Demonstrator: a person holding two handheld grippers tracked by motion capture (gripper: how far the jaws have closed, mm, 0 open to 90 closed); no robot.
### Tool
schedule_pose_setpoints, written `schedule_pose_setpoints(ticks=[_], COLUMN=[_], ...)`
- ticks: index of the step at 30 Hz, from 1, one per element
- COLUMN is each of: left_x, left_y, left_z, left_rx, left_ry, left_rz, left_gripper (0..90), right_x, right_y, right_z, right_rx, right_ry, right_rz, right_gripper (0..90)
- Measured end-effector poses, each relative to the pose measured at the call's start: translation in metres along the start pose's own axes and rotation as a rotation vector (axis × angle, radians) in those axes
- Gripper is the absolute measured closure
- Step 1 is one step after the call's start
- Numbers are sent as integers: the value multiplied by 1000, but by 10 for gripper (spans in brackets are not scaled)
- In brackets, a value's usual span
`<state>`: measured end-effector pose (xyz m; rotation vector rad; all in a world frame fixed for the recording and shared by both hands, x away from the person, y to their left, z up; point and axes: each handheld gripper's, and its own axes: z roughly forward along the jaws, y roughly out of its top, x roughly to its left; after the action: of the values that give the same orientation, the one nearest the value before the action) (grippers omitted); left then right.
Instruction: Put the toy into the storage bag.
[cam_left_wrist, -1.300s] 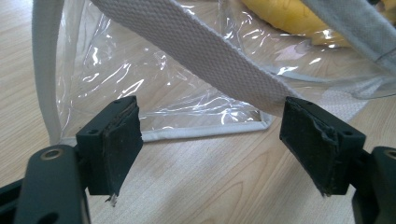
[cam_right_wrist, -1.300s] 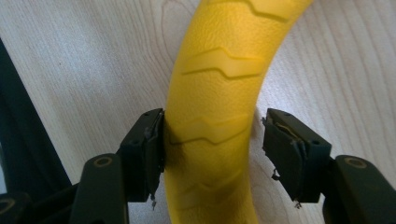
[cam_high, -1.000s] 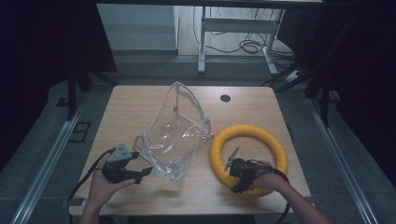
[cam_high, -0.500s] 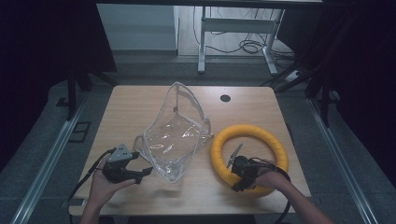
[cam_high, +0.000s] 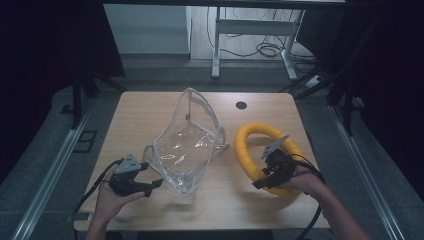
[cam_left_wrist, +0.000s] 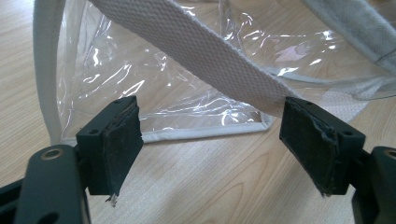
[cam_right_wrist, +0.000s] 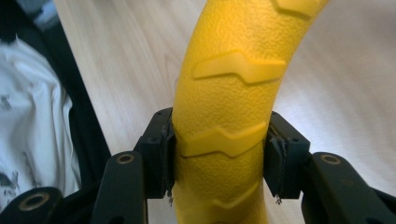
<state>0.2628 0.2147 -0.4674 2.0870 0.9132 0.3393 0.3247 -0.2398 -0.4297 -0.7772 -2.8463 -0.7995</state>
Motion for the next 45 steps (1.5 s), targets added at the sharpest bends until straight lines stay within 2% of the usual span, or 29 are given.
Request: schedule_pose_setpoints(ticks=[1,2,4,6,7,8,10,11,12,15,17,18,19,21,22,25,27,29,33,38,45], left_x=[0,0,0,0,0,0,0,0,0,0,0,0,0,0,0,0,0,0,0,0,0], left_y=[0,0,0,0,0,0,0,0,0,0,0,0,0,0,0,0,0,0,0,0,0], left_z=[0,0,0,-1,-1,0,0,0,0,0,-1,0,0,0,0,0,0,0,0,0,0], left_rx=[-1,-1,-2,-3,-3,-2,-2,-1,-1,-2,-3,-3,-2,-2,-2,-3,-4,-3,-2,1,2], left_ry=[0,0,0,0,0,0,0,0,0,1,1,1,1,0,0,1,2,2,2,2,3], left_rz=[0,0,0,0,0,0,0,0,0,2,2,2,2,2,2,3,3,3,4,4,8], left_gripper=[207,207,207,207,207,207,207,207,207,207,207,207,207,207,207,207,207,207,207,207,207], right_x=[0,-1,-2,-6,-6,-8,-8,-10,-10,-13,-16,-16,-18,-19,-19,-21,-21,-21,-21,-20,-15], right_y=[0,0,0,-2,-2,-4,-5,-6,-6,-8,-9,-9,-10,-10,-10,-10,-10,-7,-5,1,10], right_z=[0,-9,-13,-26,-26,-34,-37,-43,-43,-52,-59,-59,-64,-69,-69,-75,-75,-77,-77,-76,-75], right_rx=[0,-31,-49,-119,-119,-164,-180,-215,-215,-268,-324,-324,-364,-398,-398,-481,-493,-531,-559,-624,-676], right_ry=[0,-14,-18,-17,-17,-14,-12,-11,-11,-12,-11,-11,-13,-11,-11,11,15,20,18,27,26], right_rz=[0,8,13,21,21,20,24,34,34,46,59,59,66,73,73,84,84,84,88,99,94], right_gripper=[510,510,510,511,511,511,510,510,510,510,510,510,510,510,510,510,510,508,508,507,506])
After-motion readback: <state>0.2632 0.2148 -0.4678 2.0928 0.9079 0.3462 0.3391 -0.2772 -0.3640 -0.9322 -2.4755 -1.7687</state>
